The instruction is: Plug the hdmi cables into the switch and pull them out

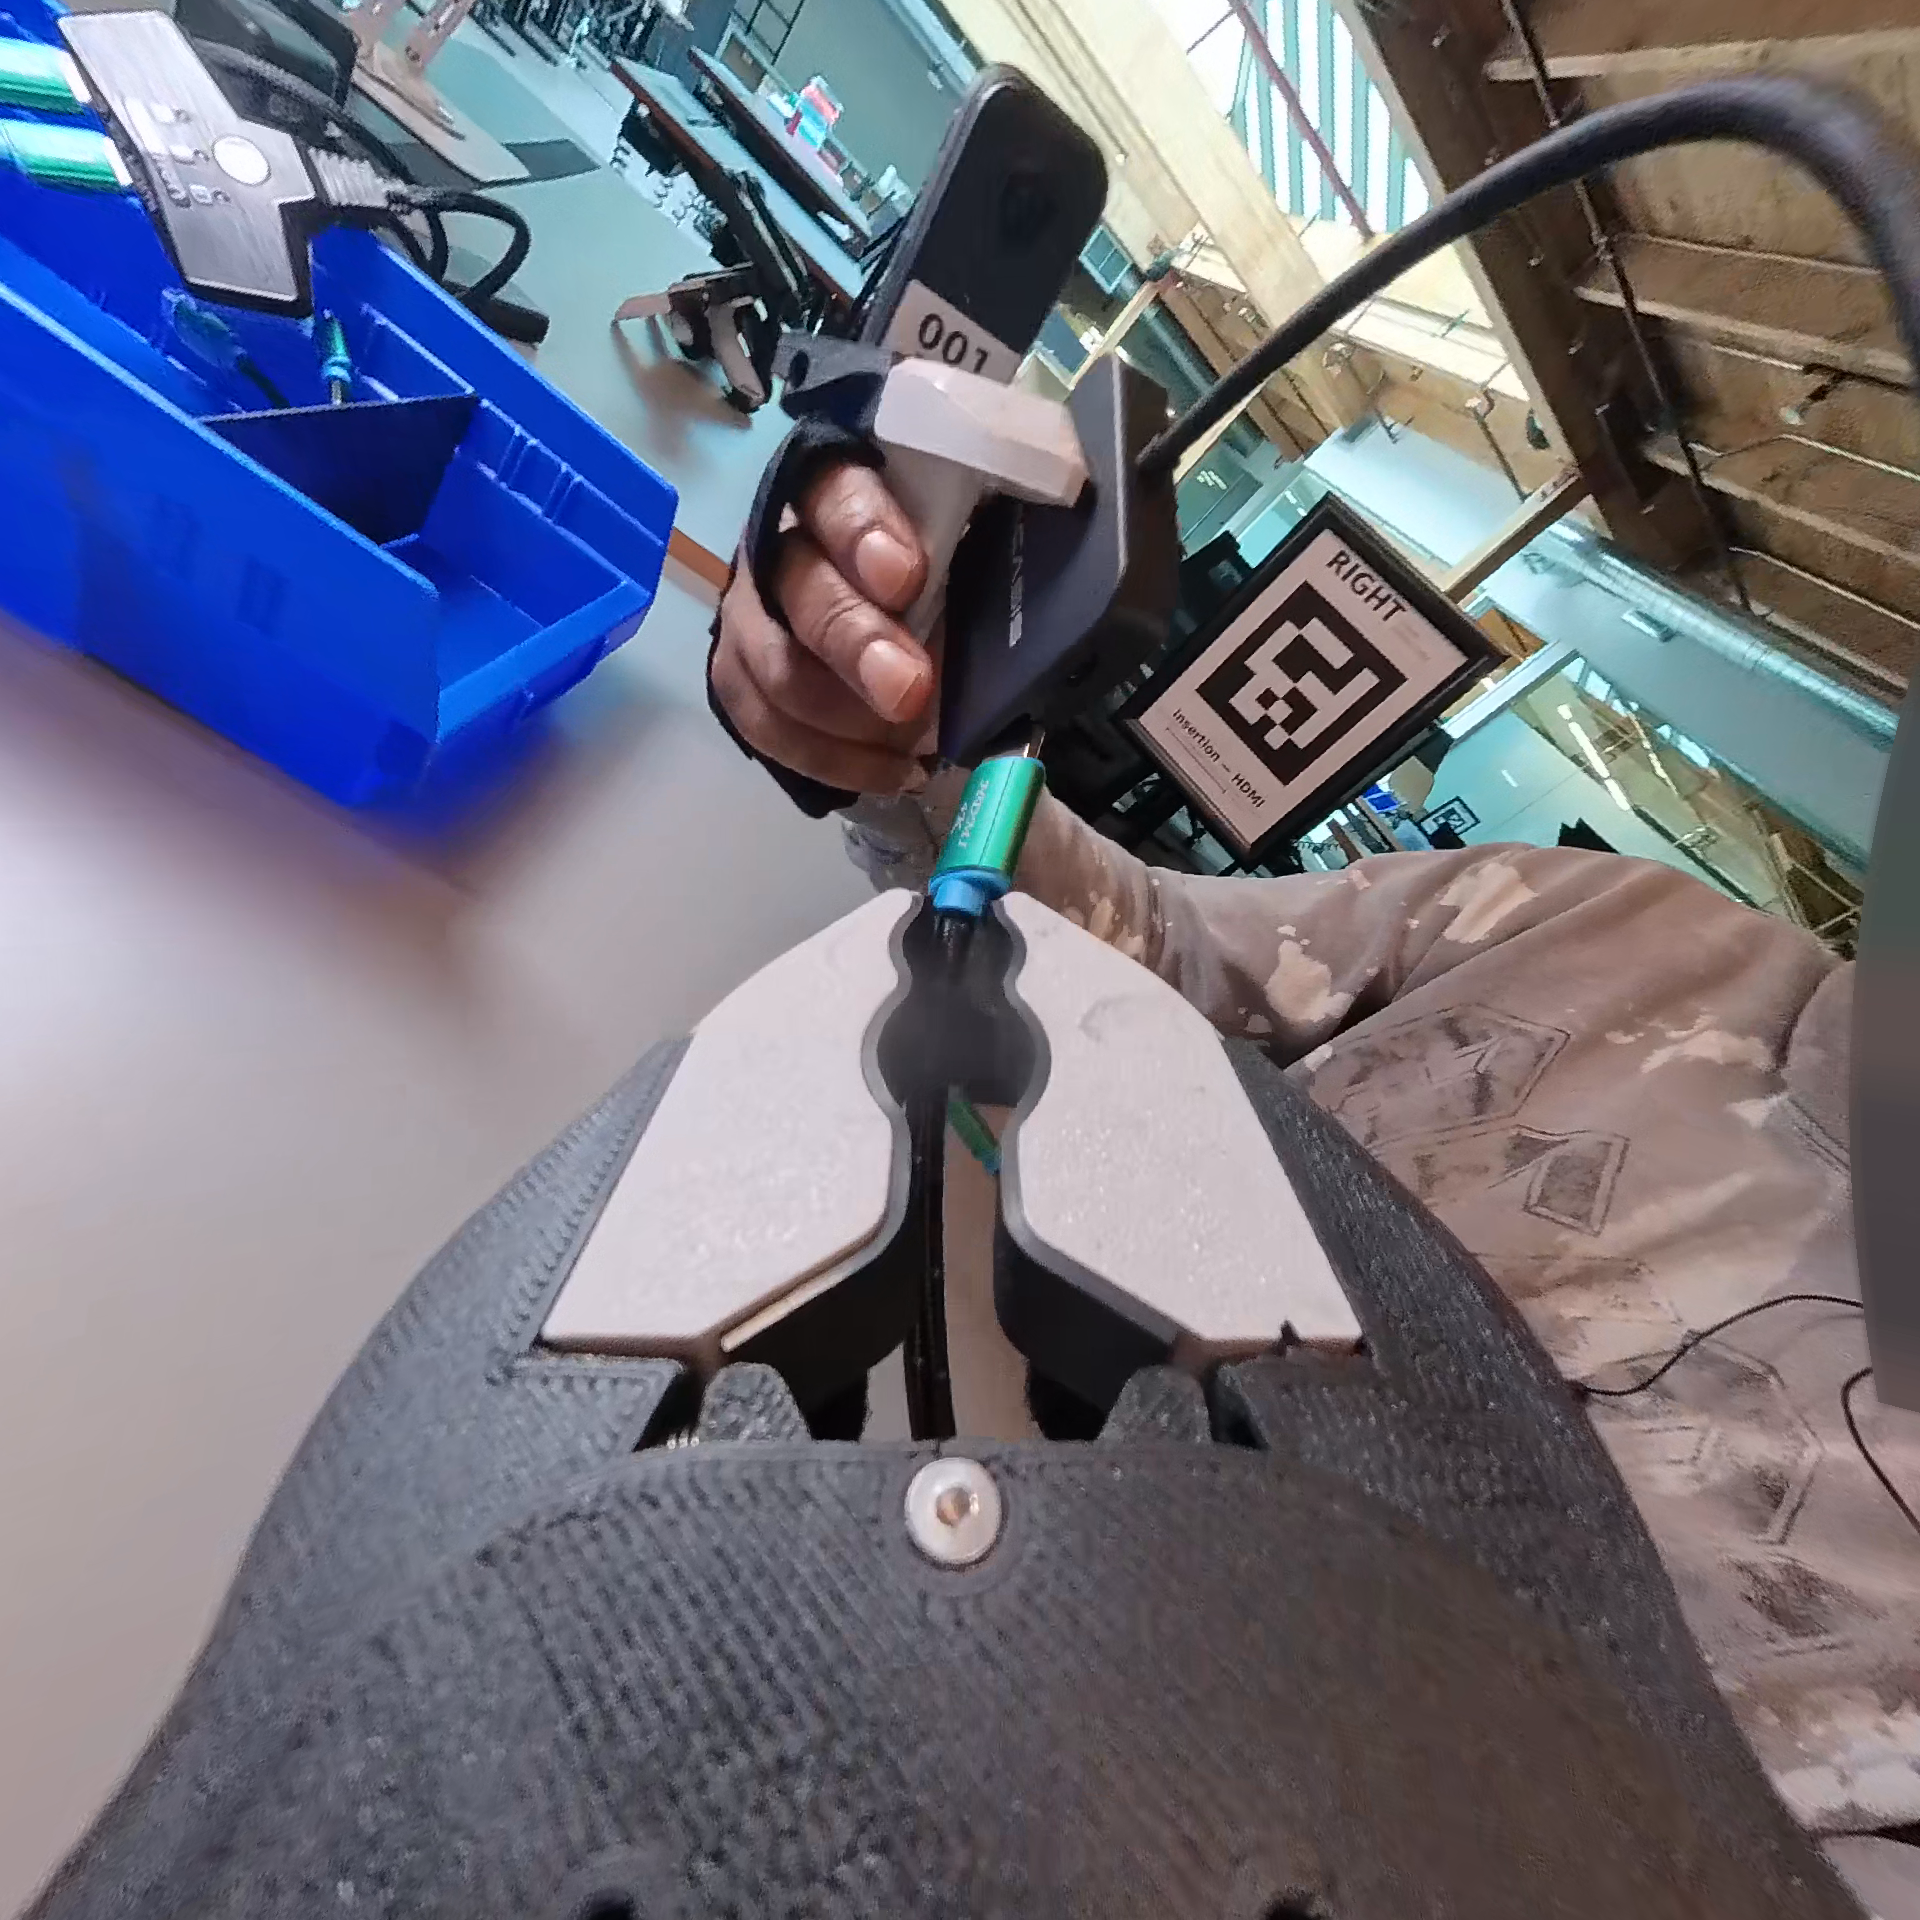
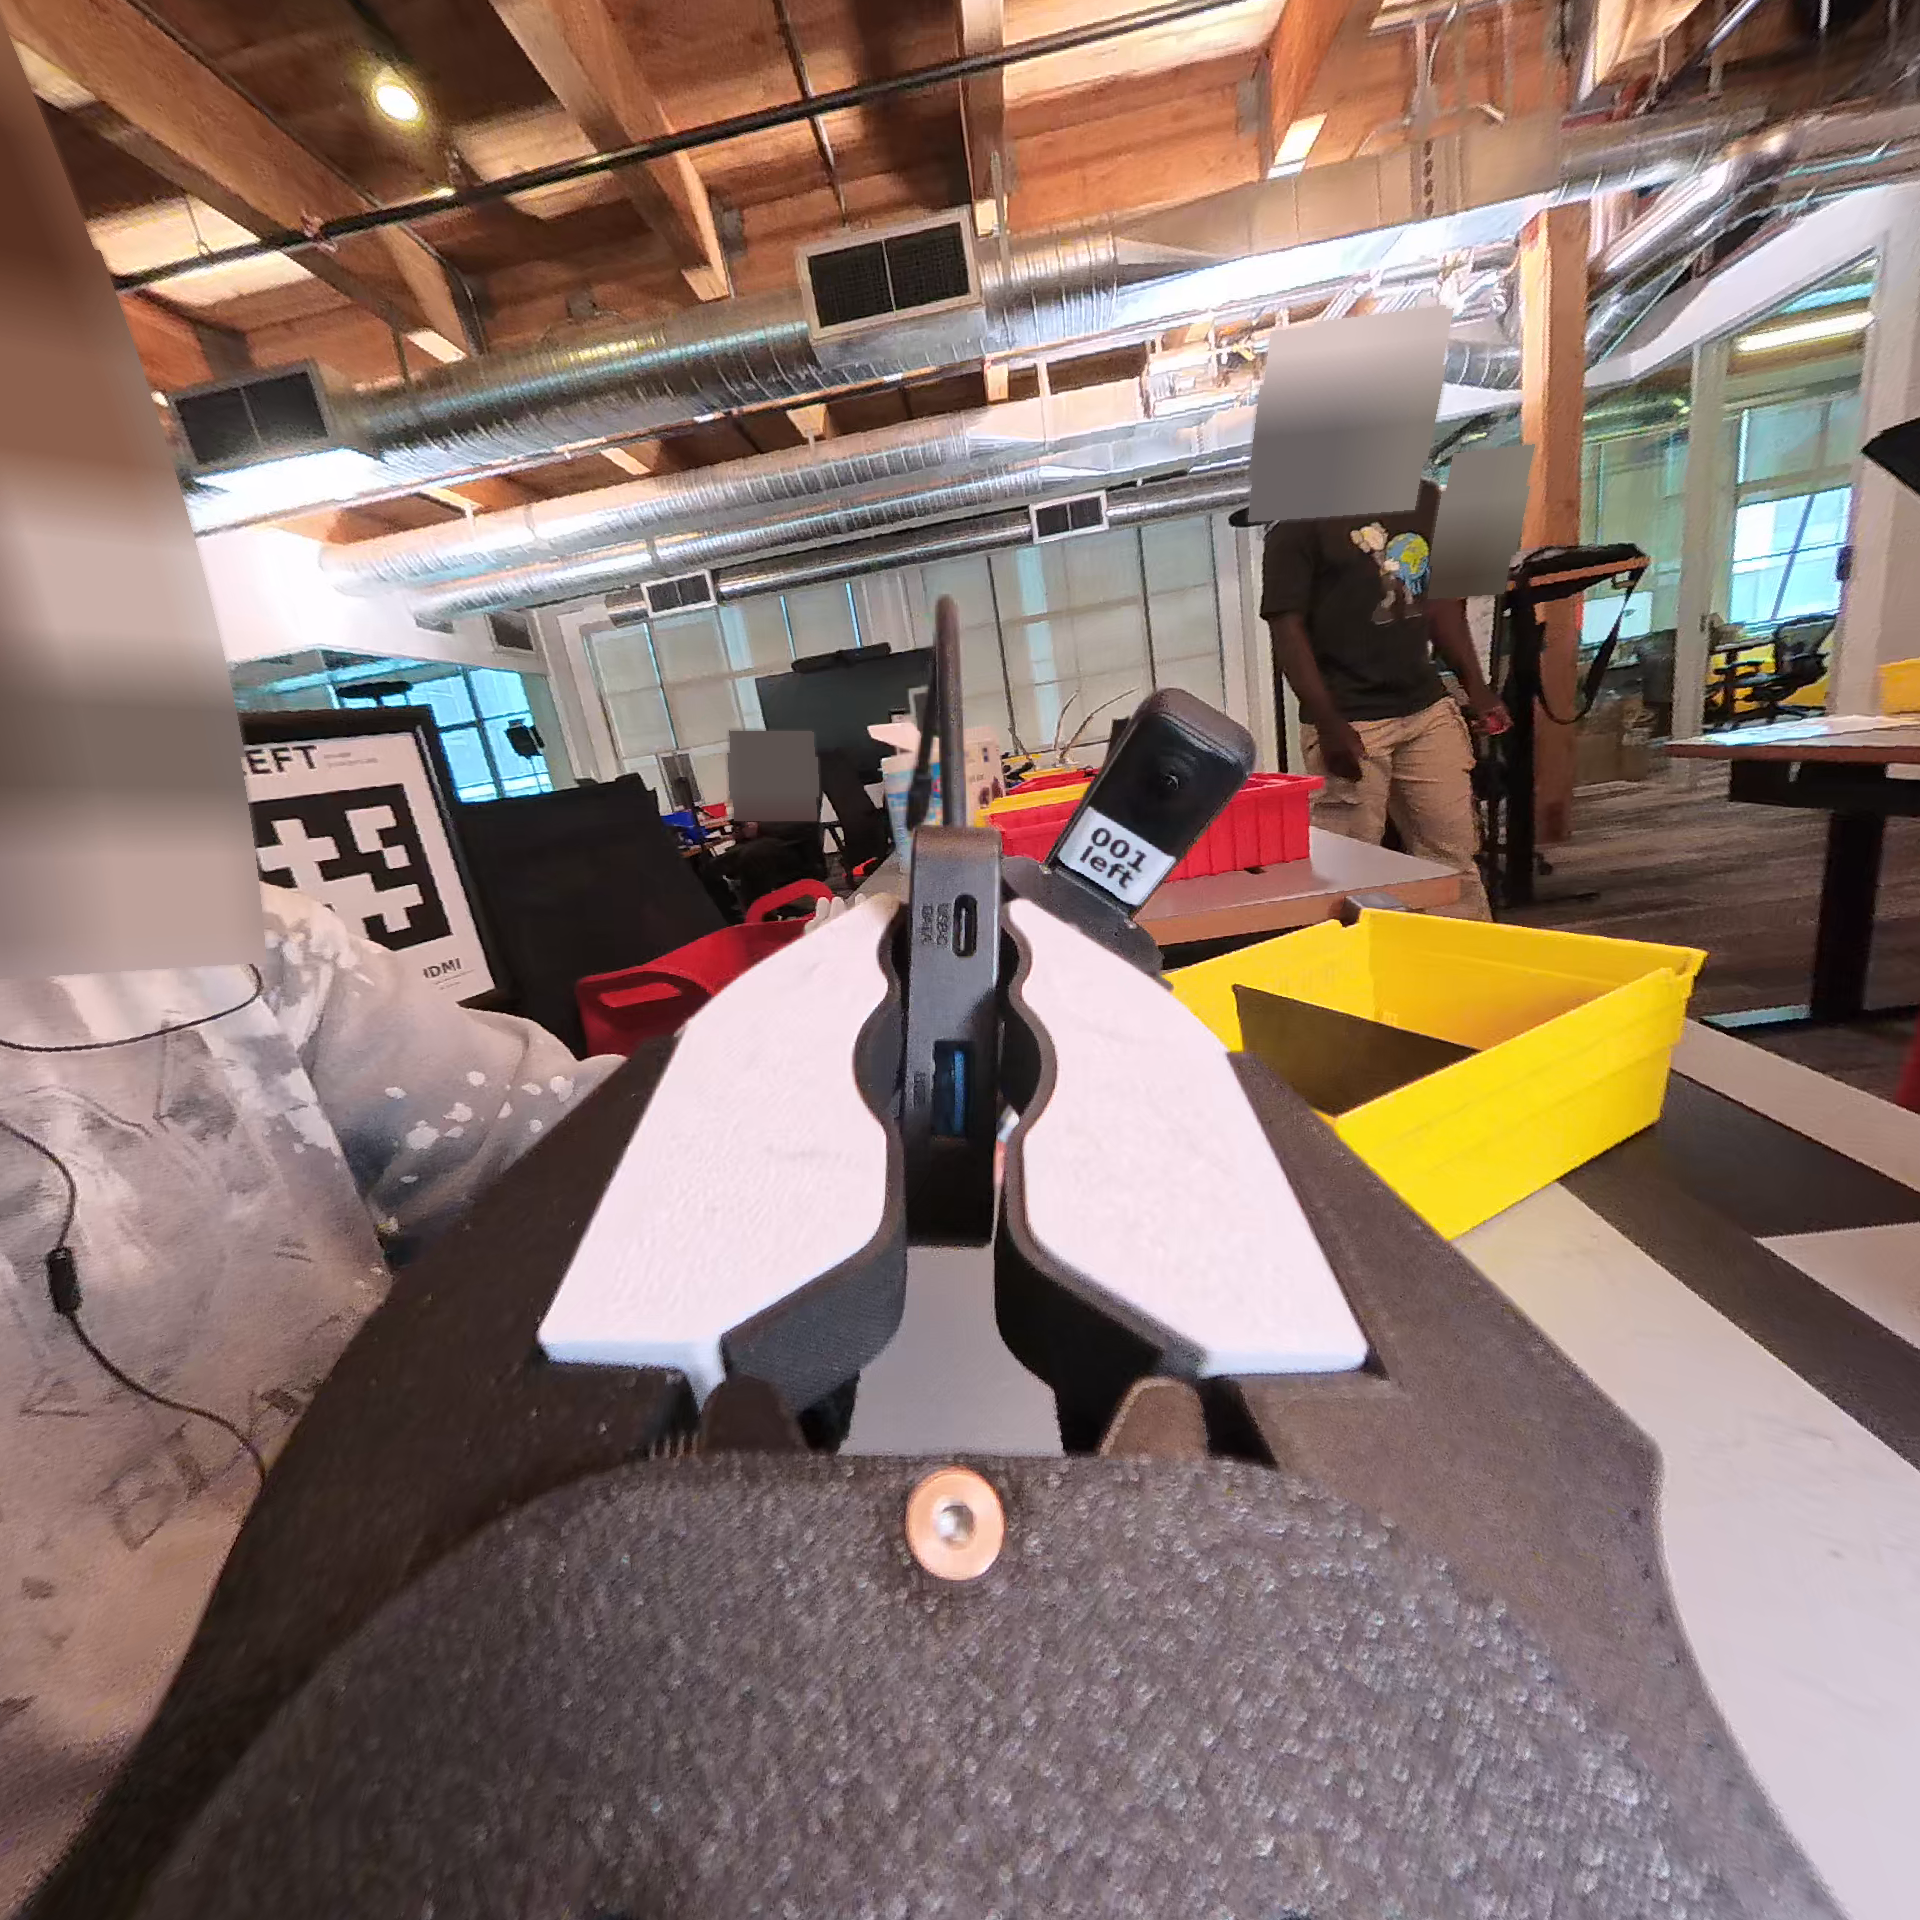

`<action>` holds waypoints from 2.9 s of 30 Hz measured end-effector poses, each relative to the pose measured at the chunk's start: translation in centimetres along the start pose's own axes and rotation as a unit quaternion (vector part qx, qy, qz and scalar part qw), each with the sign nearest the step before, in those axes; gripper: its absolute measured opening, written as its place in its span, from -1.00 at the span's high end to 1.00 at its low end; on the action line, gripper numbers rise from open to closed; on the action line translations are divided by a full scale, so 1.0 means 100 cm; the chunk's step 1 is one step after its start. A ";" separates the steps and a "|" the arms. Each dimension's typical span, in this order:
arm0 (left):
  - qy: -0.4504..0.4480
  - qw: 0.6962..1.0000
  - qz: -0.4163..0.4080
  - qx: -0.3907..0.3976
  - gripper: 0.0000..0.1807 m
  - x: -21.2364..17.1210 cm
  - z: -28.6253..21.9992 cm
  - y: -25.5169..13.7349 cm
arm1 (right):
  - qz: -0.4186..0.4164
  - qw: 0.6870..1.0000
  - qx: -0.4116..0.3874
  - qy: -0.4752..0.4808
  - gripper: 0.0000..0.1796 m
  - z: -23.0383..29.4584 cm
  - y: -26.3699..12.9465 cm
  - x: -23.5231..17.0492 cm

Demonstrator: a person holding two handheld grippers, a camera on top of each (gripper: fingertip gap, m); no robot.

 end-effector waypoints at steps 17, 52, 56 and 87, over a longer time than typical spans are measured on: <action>-0.075 0.991 -0.073 -0.089 0.89 0.002 0.008 0.013 | -0.097 0.993 -0.014 -0.059 0.84 0.009 0.002 0.004; -0.048 0.983 -0.095 -0.151 1.00 0.012 -0.023 0.028 | 0.165 0.969 -0.007 -0.183 0.82 0.040 0.023 0.007; 0.000 0.990 -0.087 -0.109 0.99 0.014 -0.033 0.016 | 0.119 0.979 0.007 -0.164 0.83 0.035 0.031 0.001; 0.180 0.978 0.029 0.106 0.88 0.006 -0.039 0.010 | 0.135 0.987 -0.023 -0.083 0.84 0.023 0.021 0.004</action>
Point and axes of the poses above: each gripper's, where its closed fingertips meet, y out along the fingers, x out of its top, z = x × y across the jaws, the point moved 10 cm from there along -y, back along the fingers, and after that the axes turned 7 degrees about z, right-handed, at the moved point
